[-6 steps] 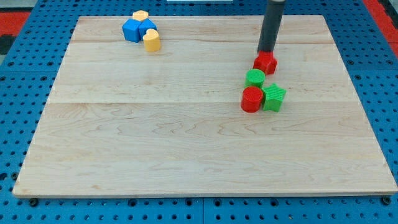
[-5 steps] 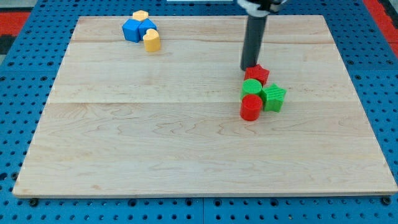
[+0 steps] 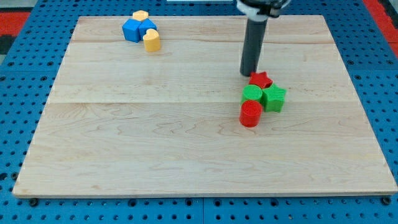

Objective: Push the red star into the green star

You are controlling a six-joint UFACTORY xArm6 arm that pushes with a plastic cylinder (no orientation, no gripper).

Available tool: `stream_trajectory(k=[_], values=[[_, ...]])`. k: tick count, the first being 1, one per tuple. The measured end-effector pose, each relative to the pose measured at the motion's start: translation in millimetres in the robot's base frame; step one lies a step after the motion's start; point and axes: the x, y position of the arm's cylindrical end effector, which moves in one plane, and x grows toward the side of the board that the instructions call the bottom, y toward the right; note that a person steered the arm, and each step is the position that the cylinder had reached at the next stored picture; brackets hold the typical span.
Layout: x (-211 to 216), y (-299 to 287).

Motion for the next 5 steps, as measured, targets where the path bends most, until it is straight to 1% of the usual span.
stream_trajectory(k=[1, 2, 3, 4, 5], values=[[26, -2], [19, 3], [3, 29], [30, 49], [62, 50]])
